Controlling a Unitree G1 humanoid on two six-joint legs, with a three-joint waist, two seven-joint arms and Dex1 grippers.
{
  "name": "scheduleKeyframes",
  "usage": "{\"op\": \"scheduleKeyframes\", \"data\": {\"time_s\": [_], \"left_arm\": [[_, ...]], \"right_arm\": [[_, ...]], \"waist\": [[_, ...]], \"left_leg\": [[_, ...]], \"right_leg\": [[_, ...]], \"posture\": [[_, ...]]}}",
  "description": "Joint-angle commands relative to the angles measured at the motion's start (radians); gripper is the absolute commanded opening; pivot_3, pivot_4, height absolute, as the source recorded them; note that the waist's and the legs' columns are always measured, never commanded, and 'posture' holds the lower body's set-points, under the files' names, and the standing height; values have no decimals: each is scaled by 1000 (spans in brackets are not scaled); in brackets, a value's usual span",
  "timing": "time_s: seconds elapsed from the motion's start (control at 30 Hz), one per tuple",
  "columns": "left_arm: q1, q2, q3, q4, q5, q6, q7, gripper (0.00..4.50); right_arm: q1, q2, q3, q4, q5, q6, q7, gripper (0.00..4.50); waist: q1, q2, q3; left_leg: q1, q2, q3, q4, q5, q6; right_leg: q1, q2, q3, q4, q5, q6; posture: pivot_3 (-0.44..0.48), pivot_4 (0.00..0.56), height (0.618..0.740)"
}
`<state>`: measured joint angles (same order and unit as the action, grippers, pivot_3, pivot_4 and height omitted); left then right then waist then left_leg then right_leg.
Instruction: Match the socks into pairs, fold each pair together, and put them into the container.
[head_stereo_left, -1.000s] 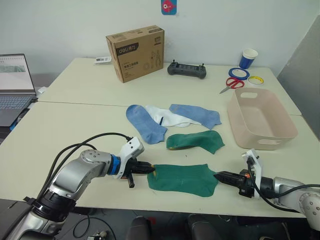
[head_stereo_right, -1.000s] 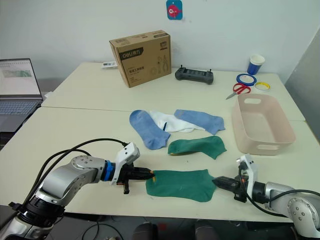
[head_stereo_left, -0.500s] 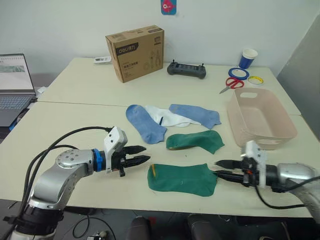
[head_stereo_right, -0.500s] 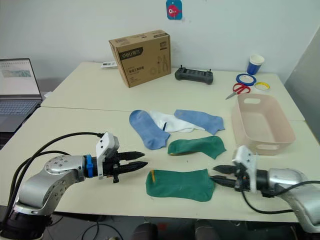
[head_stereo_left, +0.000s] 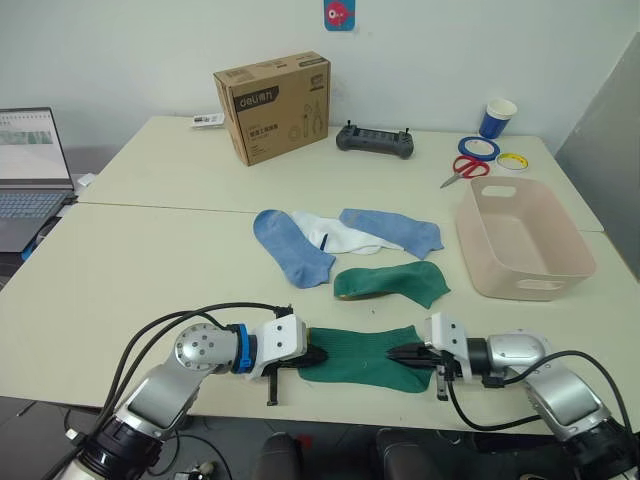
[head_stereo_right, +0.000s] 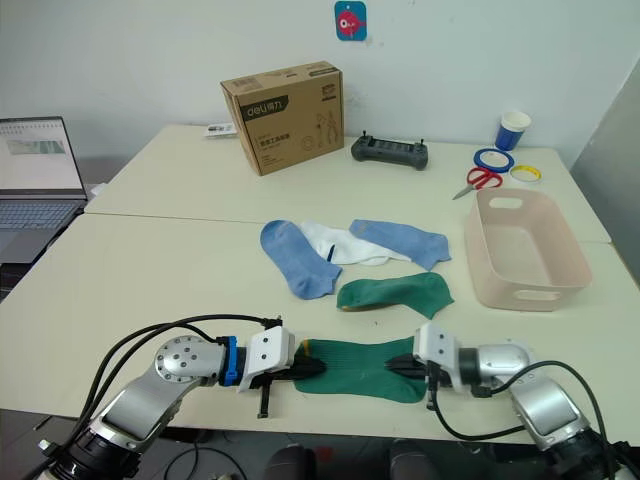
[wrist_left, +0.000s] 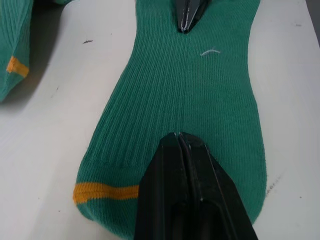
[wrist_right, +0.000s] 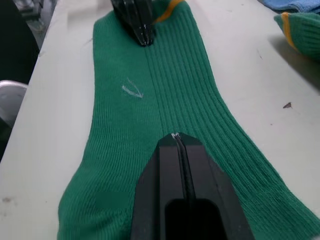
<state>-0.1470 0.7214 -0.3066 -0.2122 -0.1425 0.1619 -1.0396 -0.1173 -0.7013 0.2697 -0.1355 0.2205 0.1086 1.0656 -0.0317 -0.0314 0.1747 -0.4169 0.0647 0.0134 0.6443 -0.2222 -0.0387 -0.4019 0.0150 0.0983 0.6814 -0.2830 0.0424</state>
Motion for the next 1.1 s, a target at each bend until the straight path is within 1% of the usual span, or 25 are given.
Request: {"op": "scheduleKeyframes", "data": {"time_s": [0.03,0.17,0.27,0.33,0.4,0.5,0.53,0.6,0.63,0.7,0.73,0.8,0.83,0.87,1.0,1.1], "left_arm": [[40,36,17,46,34,-10,-1,20],[56,36,39,60,18,-50,-4,20],[58,15,89,22,-55,-36,-3,20],[41,5,115,-2,-81,-54,1,20],[22,-2,133,-11,-89,-61,9,20],[-44,-25,183,-5,-100,-54,44,20],[-70,-30,187,11,-83,-79,55,20],[-130,-50,184,66,-33,-134,89,0],[-163,-67,177,101,-15,-148,106,188],[-202,-91,156,158,16,-172,121,622],[-217,-101,140,189,44,-204,125,910],[-259,-140,95,272,102,-264,139,1540],[-278,-160,82,309,125,-286,151,1924],[-298,-171,61,347,162,-316,163,2210],[-329,-188,30,428,222,-344,177,3487],[-345,-207,15,474,268,-374,210,3487]], "right_arm": [[52,-60,-68,9,-5,-22,14,0],[106,-90,-123,-30,36,11,18,0],[148,-110,-184,-73,81,34,17,0],[156,-103,-219,-133,139,82,8,0],[147,-90,-239,-186,181,132,-12,0],[100,-72,-264,-279,232,208,-59,0],[80,-70,-262,-287,225,226,-76,0],[33,-69,-233,-266,140,209,-120,398],[7,-62,-212,-245,93,201,-148,636],[-30,-41,-180,-205,17,179,-199,1302],[-48,-23,-169,-177,-29,160,-240,1642],[-69,-10,-115,-113,-101,135,-250,2368],[-78,-1,-96,-79,-141,121,-270,2763],[-85,1,-80,-50,-162,109,-268,3076],[-115,21,-65,30,-217,78,-295,3114],[-150,33,-56,88,-252,61,-310,3114]], "waist": [[0,0,-1],[-3,0,-4],[-5,0,-3],[-4,0,-2],[-5,0,-2],[-5,-1,-2],[-5,-1,-2],[-3,-1,-2],[-1,-1,-2],[-1,-1,-2],[-1,-1,-2],[-1,-1,-2],[0,-1,-2],[0,-1,-2],[-3,-1,-1],[-3,-1,-2]], "left_leg": [[1,0,0,0,0,0],[5,1,0,-1,0,0],[12,1,0,-2,0,0],[15,1,1,-4,0,0],[15,1,1,-4,0,0],[15,1,0,-4,0,0],[15,0,0,-4,0,0],[15,0,0,-4,0,0],[15,0,0,-4,0,0],[14,0,1,-4,0,0],[14,0,1,-4,0,0],[14,0,1,-4,0,0],[14,0,1,-4,0,0],[14,0,0,-4,0,0],[12,0,0,-4,0,0],[13,0,0,-4,0,0]], "right_leg": [[1,0,0,0,0,0],[4,0,0,0,-1,-2],[11,0,0,0,-5,-8],[13,0,1,0,-5,-8],[13,0,1,0,-5,-8],[13,0,0,0,-5,-8],[13,0,0,0,-5,-8],[13,0,0,-1,-5,-8],[13,0,0,-1,-5,-8],[13,0,0,-1,-5,-8],[13,0,0,-1,-5,-8],[13,0,0,-1,-2,-3],[13,0,0,-1,-2,-2],[13,0,0,-1,-2,-2],[12,1,0,-1,-3,-1],[13,1,0,-1,-2,0]], "posture": [[0,150,740],[0,150,740],[0,150,740],[0,150,740],[0,150,740],[0,150,740],[0,150,740],[0,150,740],[0,150,740],[0,150,740],[0,150,740],[0,150,740],[0,150,740],[0,150,740],[0,150,740],[0,150,740]]}}
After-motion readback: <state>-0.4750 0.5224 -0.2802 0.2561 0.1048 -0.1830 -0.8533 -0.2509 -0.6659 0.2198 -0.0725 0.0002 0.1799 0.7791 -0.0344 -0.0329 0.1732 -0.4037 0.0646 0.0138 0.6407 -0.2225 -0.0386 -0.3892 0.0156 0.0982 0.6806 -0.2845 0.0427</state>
